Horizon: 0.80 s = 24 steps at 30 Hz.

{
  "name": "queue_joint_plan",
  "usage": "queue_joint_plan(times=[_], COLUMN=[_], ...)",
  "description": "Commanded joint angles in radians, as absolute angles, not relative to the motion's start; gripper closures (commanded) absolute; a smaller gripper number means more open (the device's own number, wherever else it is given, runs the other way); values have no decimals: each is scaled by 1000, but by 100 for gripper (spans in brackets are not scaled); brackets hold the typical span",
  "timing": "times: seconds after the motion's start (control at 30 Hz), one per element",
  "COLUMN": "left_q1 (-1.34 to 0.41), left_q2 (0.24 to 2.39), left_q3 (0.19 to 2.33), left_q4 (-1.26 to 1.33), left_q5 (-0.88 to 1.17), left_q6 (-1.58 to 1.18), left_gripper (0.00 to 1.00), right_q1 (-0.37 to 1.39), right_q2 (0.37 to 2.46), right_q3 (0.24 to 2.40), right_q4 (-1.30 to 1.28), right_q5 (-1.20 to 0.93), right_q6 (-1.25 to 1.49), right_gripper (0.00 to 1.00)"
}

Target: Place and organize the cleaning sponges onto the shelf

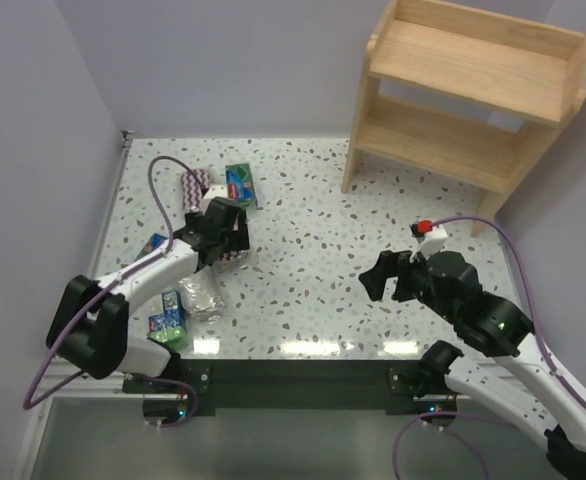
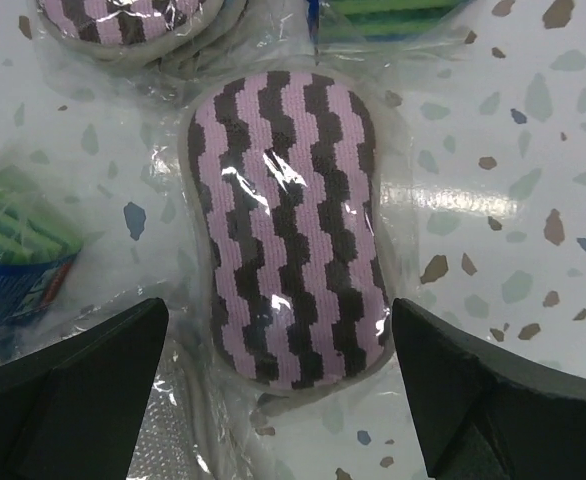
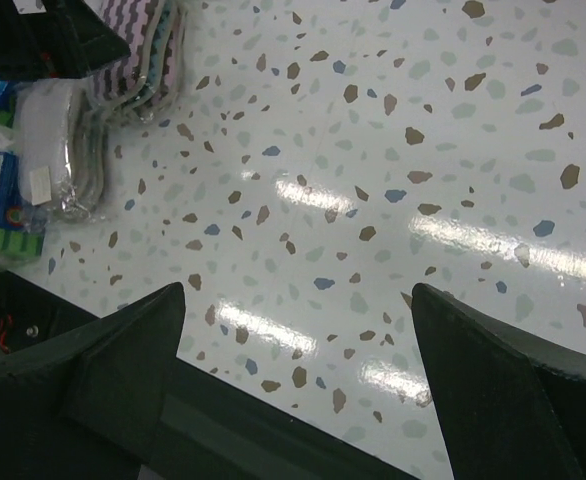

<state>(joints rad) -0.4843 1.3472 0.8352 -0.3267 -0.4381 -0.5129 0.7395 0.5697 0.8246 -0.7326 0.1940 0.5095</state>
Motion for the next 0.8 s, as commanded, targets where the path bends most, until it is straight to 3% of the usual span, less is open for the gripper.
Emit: queue_joint_plan(times=[0.0,0.3,0.5,0.77], left_q1=[-477,-494,-661,-833], left_q2=[1463,1529,1538,1722], left_q3=[896,842,822,978], left_q4=[-226,-103,-37,38], left_q5=[-482,-324,-242,-172], left_q6=[-520,-598,-744,-1018], left_gripper=[0,8,11,12], right_q1=[739,739,741,739], right_q2=[580,575,621,745], right_q3=[813,804,769,747], right_q4=[-675,-700,-701,-704], right_q5=[175,201,276,362], right_q6=[532,538,578,663], right_gripper=[1,1,1,1])
